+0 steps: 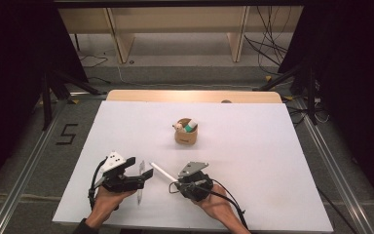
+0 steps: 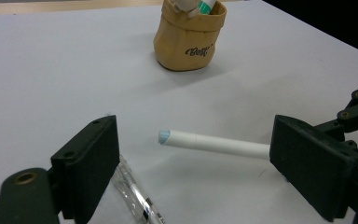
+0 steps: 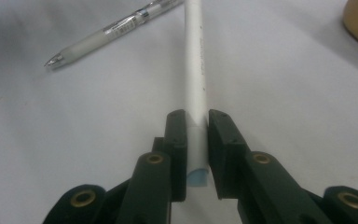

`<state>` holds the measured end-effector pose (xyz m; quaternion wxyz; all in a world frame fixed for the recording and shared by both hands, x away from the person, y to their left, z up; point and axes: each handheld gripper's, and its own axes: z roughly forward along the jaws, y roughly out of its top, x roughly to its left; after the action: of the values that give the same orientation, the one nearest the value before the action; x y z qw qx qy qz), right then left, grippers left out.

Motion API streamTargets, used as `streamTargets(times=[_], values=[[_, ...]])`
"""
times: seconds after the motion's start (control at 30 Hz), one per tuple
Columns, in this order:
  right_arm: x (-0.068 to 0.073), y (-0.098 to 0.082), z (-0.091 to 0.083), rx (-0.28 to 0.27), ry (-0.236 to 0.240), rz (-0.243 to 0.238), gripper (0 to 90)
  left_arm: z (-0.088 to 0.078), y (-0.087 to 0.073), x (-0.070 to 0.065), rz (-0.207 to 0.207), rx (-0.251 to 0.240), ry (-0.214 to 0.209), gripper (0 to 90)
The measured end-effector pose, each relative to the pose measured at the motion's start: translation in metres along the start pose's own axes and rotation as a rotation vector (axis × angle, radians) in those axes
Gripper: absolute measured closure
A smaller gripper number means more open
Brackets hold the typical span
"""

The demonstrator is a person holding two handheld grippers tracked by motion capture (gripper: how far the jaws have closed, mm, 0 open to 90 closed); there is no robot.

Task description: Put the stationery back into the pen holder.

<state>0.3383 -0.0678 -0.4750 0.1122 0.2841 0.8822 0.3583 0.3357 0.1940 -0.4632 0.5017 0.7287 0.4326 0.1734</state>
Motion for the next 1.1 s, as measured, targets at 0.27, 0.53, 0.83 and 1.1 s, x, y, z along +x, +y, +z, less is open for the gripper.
streamTargets(times=[0.27,0.53,0.83,1.1], values=[[-0.006,0.000,-0.011,-0.058,-0.026,0.020,79.1,0.000,0.001,0.001,-0.090,0.000,-0.055,15.3],[-0.008,-0.001,-0.023,-0.122,-0.051,0.019,79.0,0.000,0.006,-0.001,-0.168,-0.019,-0.106,15.3],[-0.002,-0.002,-0.036,-0.202,-0.070,-0.001,79.0,0.005,0.014,-0.008,-0.247,-0.037,-0.170,15.4],[0.005,-0.004,-0.042,-0.257,-0.086,-0.026,79.0,0.016,0.020,-0.013,-0.315,-0.034,-0.237,15.6]])
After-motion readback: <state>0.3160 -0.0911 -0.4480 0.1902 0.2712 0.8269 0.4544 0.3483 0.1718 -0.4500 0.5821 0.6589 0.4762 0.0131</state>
